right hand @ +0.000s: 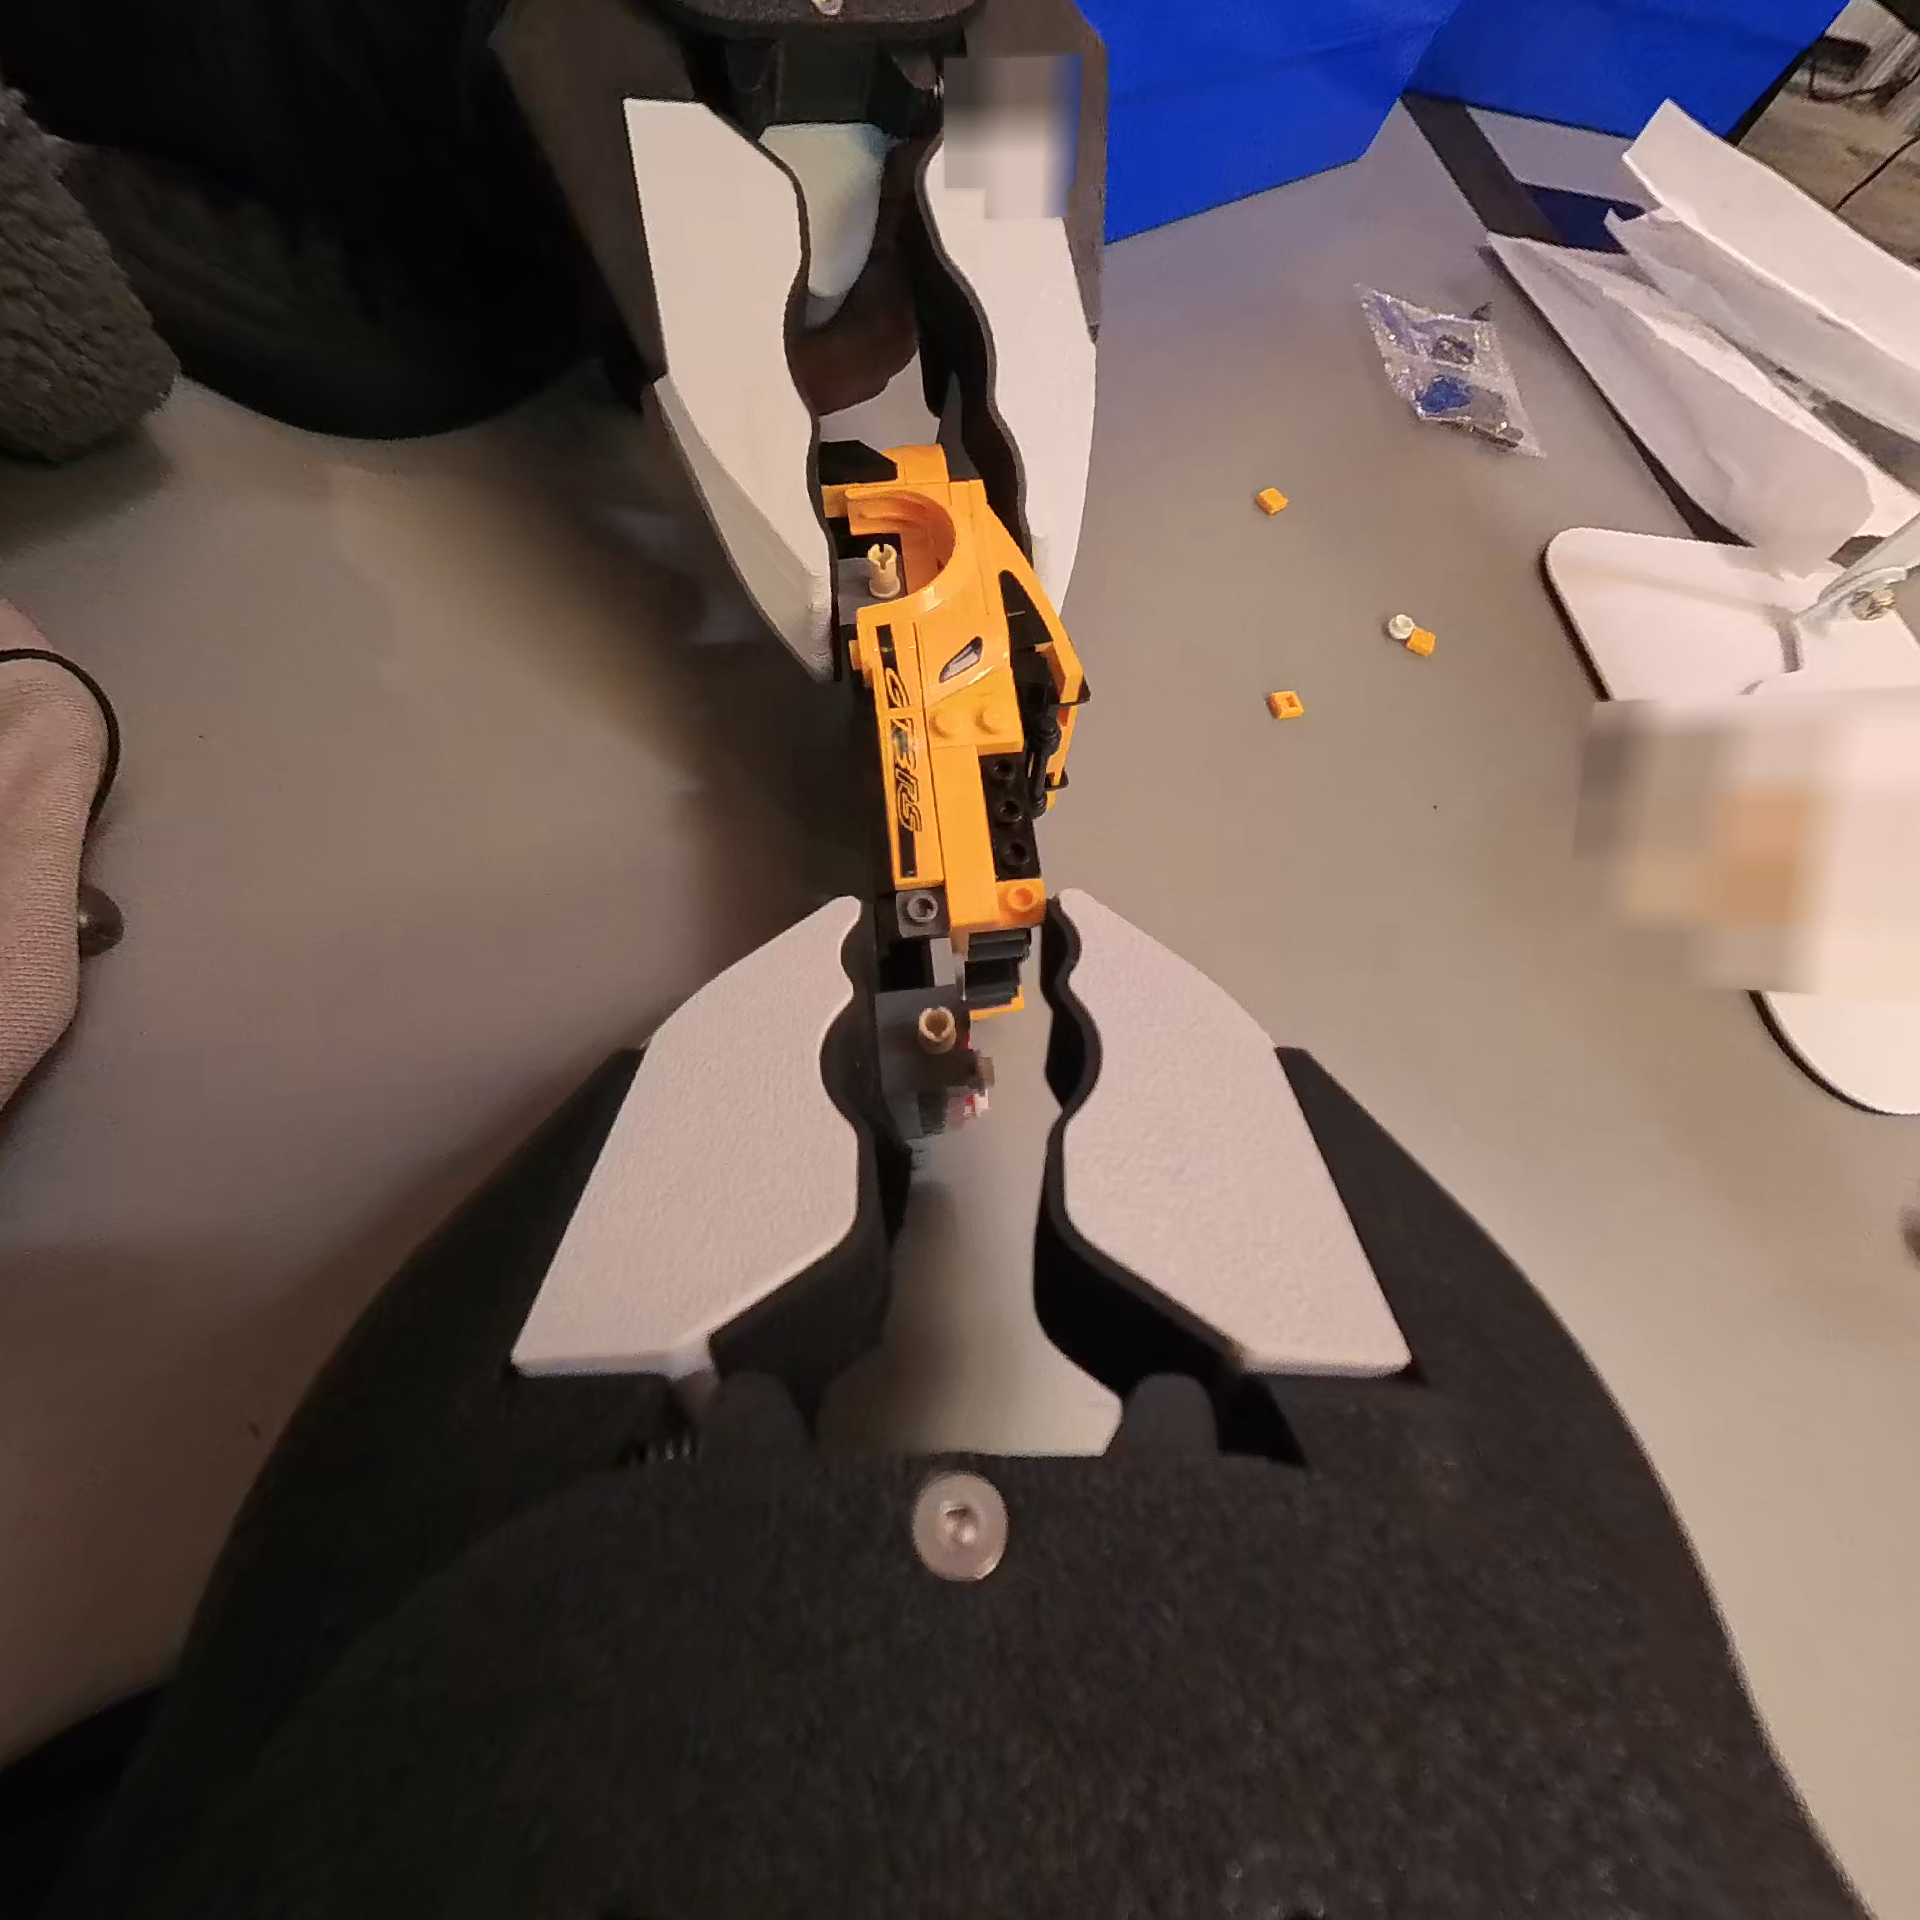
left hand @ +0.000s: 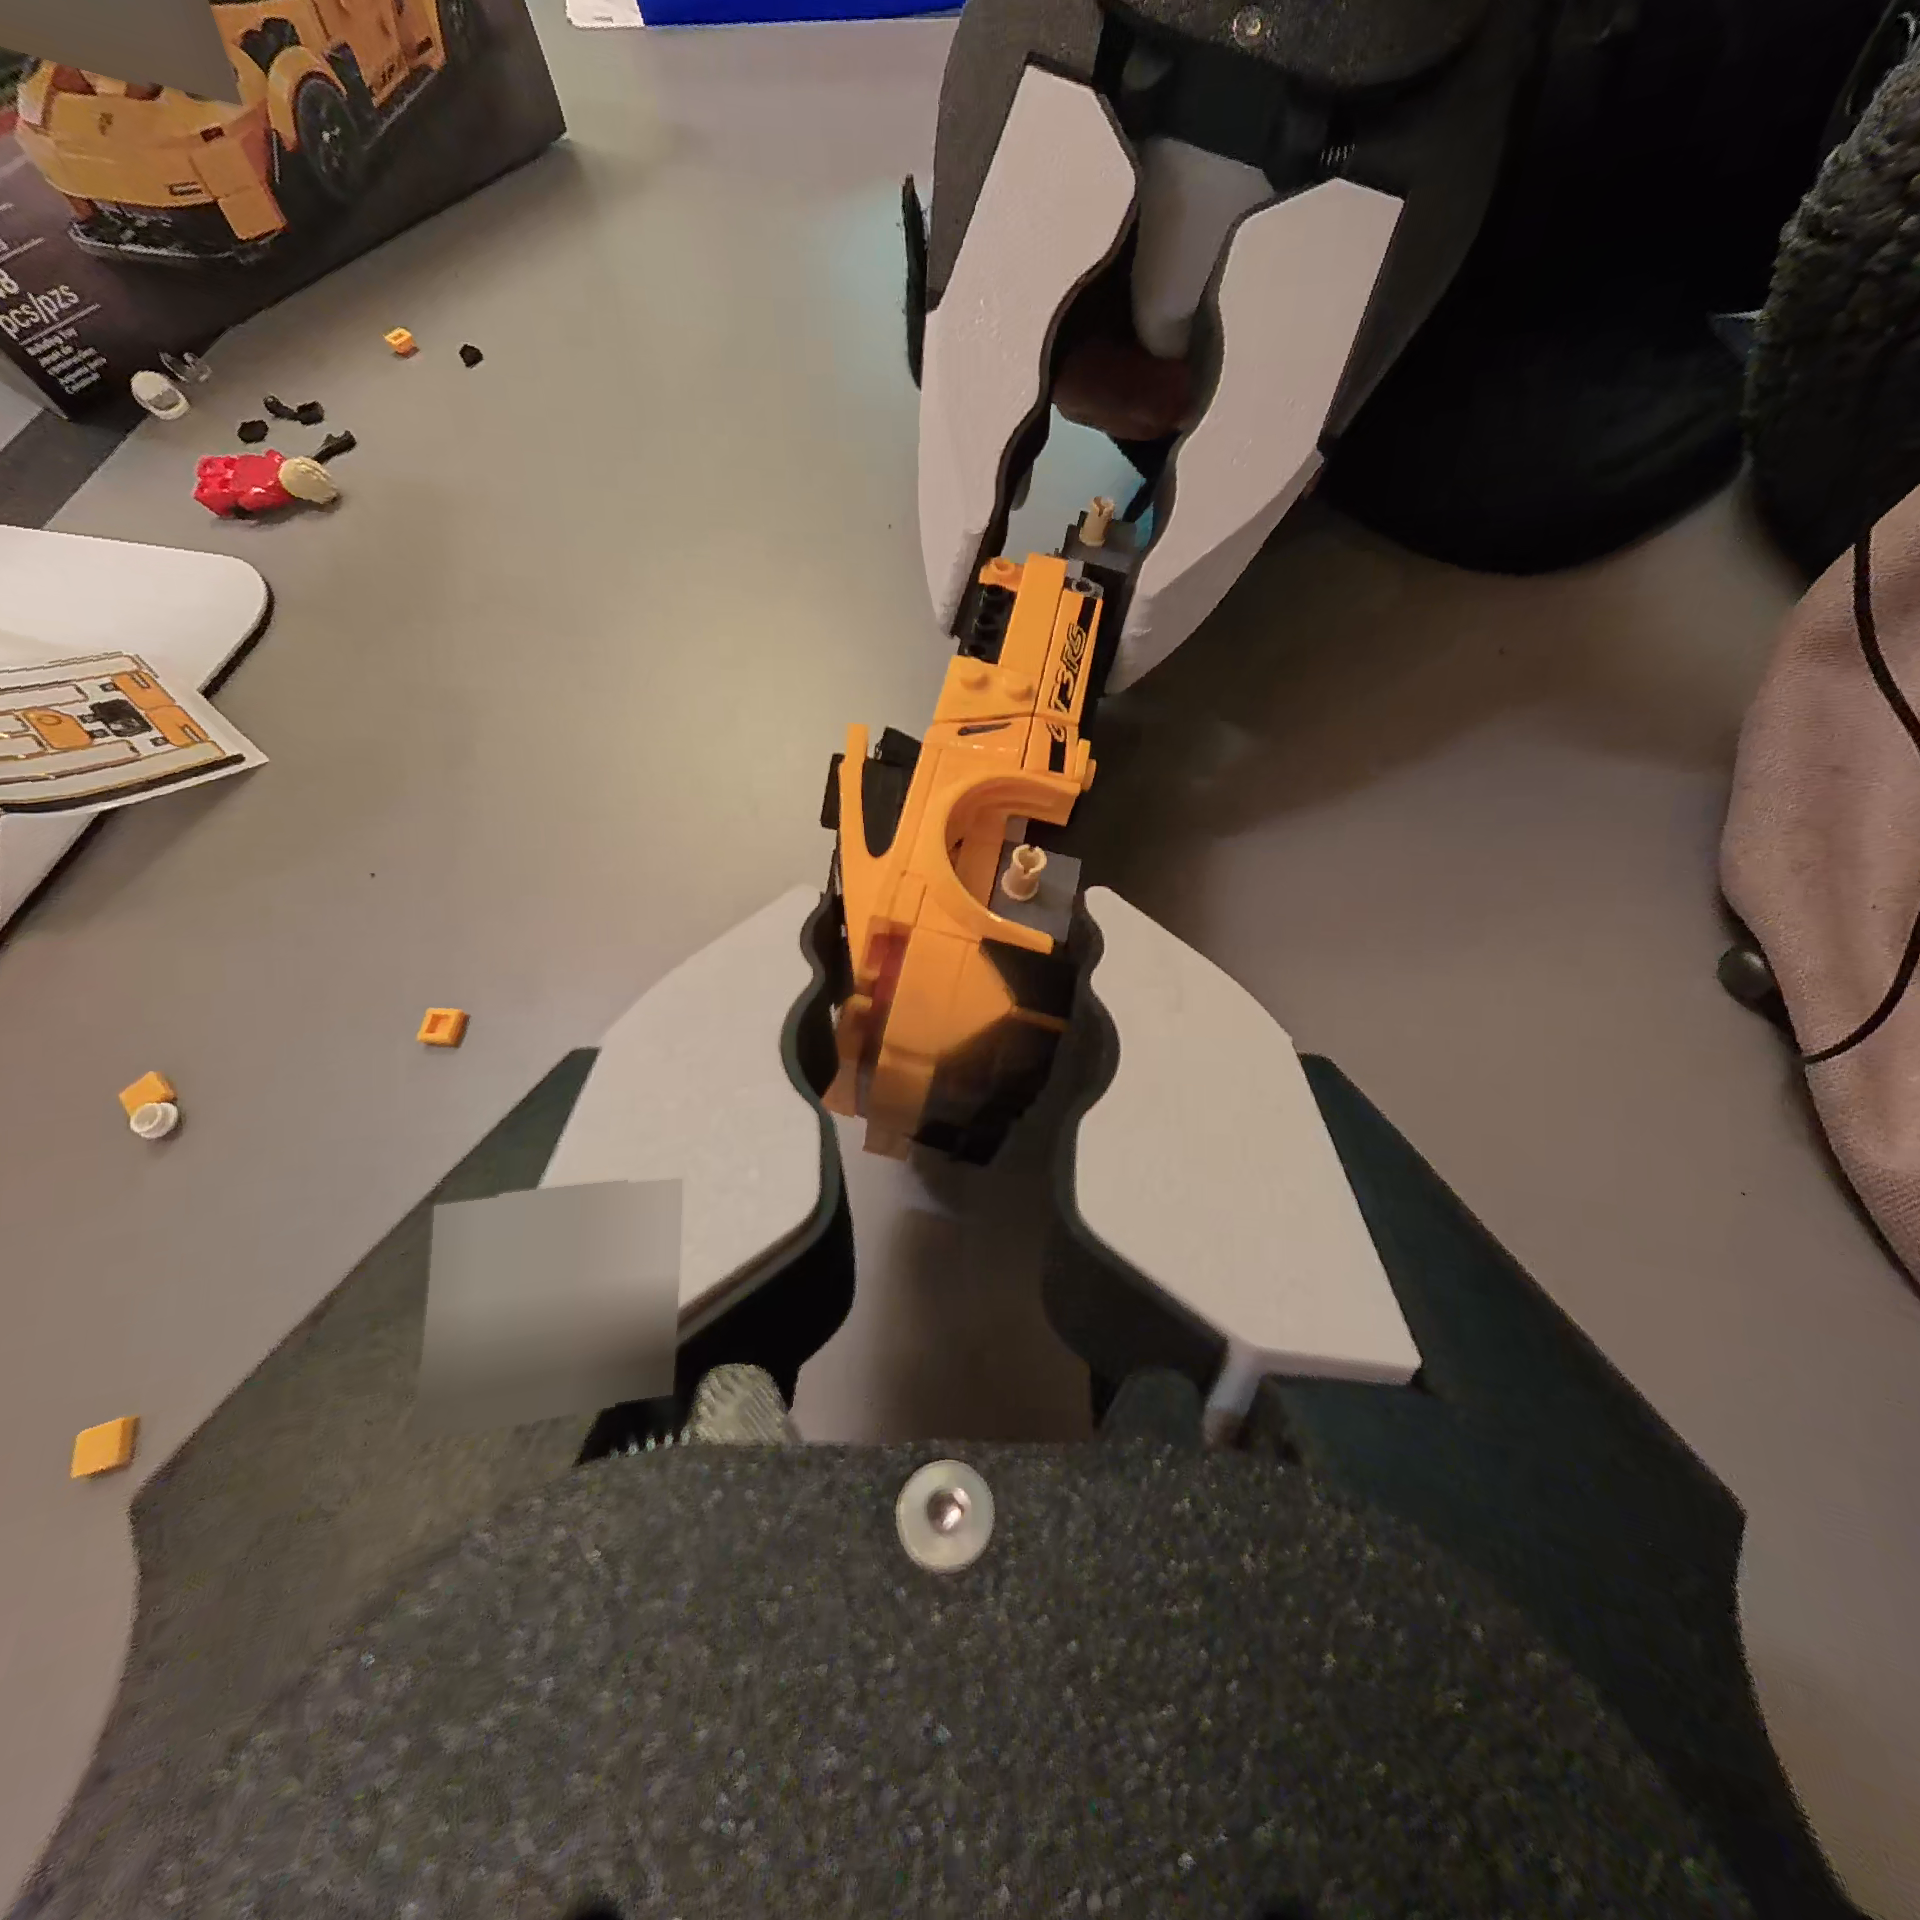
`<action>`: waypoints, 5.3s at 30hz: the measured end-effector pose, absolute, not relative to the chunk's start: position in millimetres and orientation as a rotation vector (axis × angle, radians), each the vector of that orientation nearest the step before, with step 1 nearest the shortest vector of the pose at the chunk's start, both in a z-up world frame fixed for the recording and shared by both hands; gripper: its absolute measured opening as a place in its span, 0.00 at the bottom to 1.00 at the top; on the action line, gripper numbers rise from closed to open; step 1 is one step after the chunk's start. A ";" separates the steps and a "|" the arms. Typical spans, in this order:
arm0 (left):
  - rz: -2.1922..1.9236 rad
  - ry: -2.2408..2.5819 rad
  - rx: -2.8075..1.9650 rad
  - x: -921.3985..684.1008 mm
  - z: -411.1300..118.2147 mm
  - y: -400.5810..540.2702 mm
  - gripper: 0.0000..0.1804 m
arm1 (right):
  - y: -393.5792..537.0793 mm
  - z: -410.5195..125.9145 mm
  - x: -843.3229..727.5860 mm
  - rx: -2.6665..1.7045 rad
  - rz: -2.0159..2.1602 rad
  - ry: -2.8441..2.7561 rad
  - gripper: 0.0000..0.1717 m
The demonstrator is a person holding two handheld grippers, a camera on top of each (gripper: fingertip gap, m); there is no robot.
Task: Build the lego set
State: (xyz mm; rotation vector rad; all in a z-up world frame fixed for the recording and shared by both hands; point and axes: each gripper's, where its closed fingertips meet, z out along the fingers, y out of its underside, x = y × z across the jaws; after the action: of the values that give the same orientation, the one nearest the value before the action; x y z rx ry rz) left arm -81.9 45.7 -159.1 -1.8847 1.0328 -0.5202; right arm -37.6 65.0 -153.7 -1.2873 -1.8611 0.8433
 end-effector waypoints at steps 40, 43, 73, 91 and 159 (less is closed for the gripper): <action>-0.157 1.147 -1.707 -91.8 -158.7 60.6 0.23 | 74.9 -163.9 -32.9 -1.355 0.958 -1.809 0.25; -0.137 1.154 -1.697 -90.6 -158.8 61.8 0.23 | 75.6 -165.3 -36.6 -1.339 0.914 -1.804 0.25; -0.828 0.897 -1.599 -73.8 -110.1 39.3 0.40 | 61.7 -153.4 -35.9 -1.243 1.055 -1.778 0.34; -0.612 0.991 -1.792 -75.9 -152.4 46.5 0.22 | 61.8 -163.3 -34.9 -1.255 0.968 -1.820 0.44; 0.034 0.674 -1.581 -111.3 -4.7 264.1 0.16 | 341.9 -17.4 -49.6 -0.929 0.133 -1.424 0.00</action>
State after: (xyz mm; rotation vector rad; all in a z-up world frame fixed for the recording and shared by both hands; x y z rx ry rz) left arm -111.3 264.1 -4.7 -1.5814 0.6743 0.0343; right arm -49.6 341.9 -17.4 -0.9285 -1.4241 0.1333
